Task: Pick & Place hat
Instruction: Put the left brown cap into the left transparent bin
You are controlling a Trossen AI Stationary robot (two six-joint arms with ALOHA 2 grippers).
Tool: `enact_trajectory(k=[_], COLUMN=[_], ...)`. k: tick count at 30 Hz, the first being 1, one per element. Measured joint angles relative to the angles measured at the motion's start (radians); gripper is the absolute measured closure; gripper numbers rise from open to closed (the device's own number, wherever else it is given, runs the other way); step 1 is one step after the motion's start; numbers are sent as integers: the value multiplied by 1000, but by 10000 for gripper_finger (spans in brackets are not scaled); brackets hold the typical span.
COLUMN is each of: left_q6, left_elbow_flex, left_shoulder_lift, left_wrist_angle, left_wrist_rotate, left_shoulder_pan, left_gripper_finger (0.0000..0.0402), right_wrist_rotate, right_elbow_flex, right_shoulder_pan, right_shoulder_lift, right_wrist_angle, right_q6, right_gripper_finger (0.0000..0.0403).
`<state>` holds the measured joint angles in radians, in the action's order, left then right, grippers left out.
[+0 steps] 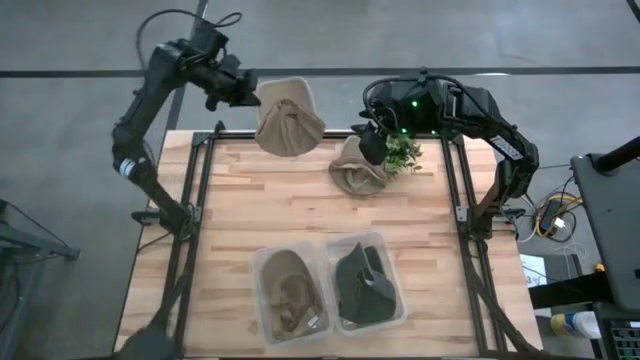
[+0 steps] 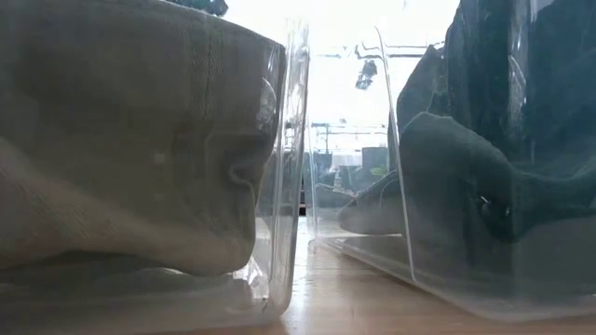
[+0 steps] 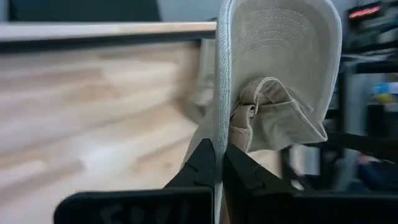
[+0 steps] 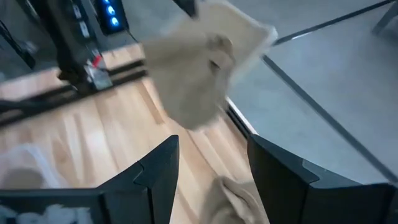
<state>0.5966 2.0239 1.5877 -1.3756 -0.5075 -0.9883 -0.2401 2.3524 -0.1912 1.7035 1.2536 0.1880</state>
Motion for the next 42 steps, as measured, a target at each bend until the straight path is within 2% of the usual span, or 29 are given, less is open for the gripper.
enact_trajectory(k=[5, 7, 14, 18, 21, 26, 31, 37, 42], left_q6=[139, 192, 421, 561, 673, 858, 1009, 1080, 1055], left_elbow_flex=[0, -1, -1, -2, -15, -42, -91, -179, -285], left_shoulder_lift=[-114, -158, -267, -300, -304, -290, -250, -204, -164], left_wrist_angle=[-66, -101, -174, -199, -196, -196, -195, -85, 77], left_wrist_rotate=[-4, 41, 137, 178, 175, 233, 273, 295, 237], left_shoulder_pan=[56, 100, 316, 477, 606, 849, 1032, 1149, 1181], left_gripper_finger=[395, 395, 395, 395, 395, 395, 395, 395, 395], right_wrist_rotate=[-1, -1, -1, -1, 1, 2, 2, 4, 15], right_elbow_flex=[0, 0, 0, -1, -1, -1, -2, -2, -2], right_shoulder_pan=[-30, -43, -79, -102, -120, -144, -144, -144, -144], right_shoulder_lift=[0, 0, 0, 0, 0, 0, 0, 0, 0], right_wrist_angle=[55, 71, 147, 168, 187, 209, 209, 208, 208], right_q6=[-58, -73, -138, -152, -172, -180, -192, -192, -183], right_gripper_finger=[220, 220, 220, 220, 220, 220, 220, 220, 220])
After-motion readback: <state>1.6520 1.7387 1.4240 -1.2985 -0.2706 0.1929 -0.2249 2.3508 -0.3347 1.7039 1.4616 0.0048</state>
